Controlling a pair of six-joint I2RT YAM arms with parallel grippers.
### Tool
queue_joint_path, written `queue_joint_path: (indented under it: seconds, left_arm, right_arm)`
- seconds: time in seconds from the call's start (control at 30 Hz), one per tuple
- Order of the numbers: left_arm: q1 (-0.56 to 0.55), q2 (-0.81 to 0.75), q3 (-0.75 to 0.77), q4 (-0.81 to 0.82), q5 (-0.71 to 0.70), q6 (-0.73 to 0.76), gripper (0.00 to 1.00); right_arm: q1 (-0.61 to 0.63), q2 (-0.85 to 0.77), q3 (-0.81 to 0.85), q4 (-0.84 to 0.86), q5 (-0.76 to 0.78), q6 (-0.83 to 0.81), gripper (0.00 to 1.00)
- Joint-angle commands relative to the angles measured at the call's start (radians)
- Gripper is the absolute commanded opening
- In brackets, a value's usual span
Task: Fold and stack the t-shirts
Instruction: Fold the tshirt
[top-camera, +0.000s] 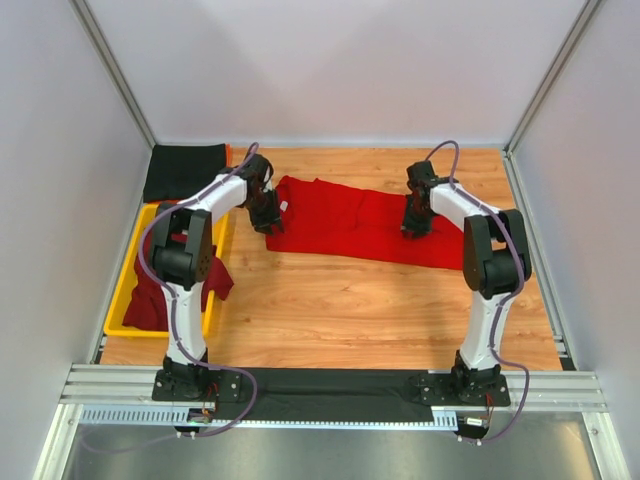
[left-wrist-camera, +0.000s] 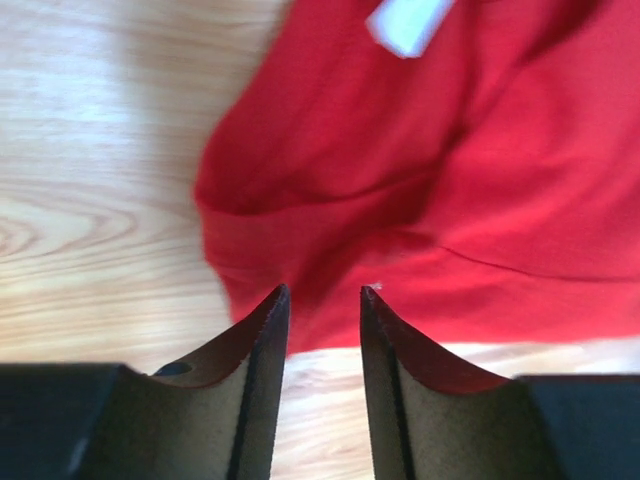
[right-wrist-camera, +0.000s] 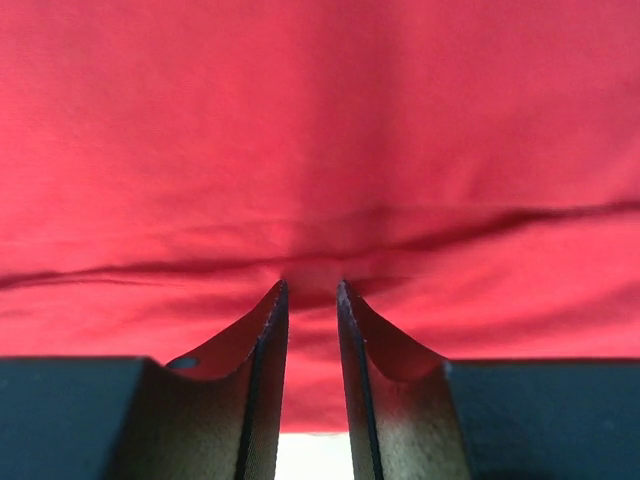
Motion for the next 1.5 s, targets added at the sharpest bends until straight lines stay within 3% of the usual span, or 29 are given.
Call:
queue_joint_path:
  seconds: [0.0,0.07,0.23,0.6,0.77,1.0,1.17,1.33,1.47]
  left_arm:
    - [-0.004,0.036,0.047,-0.081,-0.107,0.01,0.41]
    - [-0.004,0.048,0.062,-0.109,-0.185,-0.011,0.39]
    - [-0.002,0.056,0.073,-0.143,-0.208,-0.053,0.4]
    - [-0.007,-0.079,0.14,-0.187,-0.103,-0.034,0.44]
    - [-0.04,-0.179,-0.005,-0.085,0.028,-0.008,0.43]
    - [-0.057,-0.141,-0.168,0.017,0.052,-0.019,0.31]
    - [-0.057,-0.09,-0.167,-0.023,-0.088,-0.01,0.29]
    - [-0.051,-0.047,-0.024,-0.164,-0.311,0.019,0.29]
    - [-0.051,-0.049,0.004,-0.207,-0.365,0.005,0.29]
  right_arm:
    - [-0.02,-0.067,-0.082,0.017,0.047,0.037,0.27]
    - [-0.029,-0.093,-0.124,0.02,0.082,0.046,0.27]
    - [-0.046,-0.139,-0.219,0.067,0.083,0.054,0.27]
    - [-0.046,-0.227,-0.181,0.026,0.037,0.072,0.27]
    - [-0.046,-0.254,-0.196,0.038,0.003,0.088,0.27]
    - [-0.046,-0.258,-0.233,0.046,0.033,0.086,0.24]
    - [-0.051,-0.247,-0.262,0.055,0.075,0.082,0.24]
    - [-0.067,-0.254,-0.299,0.069,0.104,0.076,0.23]
    - [-0.09,-0.271,-0.328,0.08,0.106,0.071,0.24]
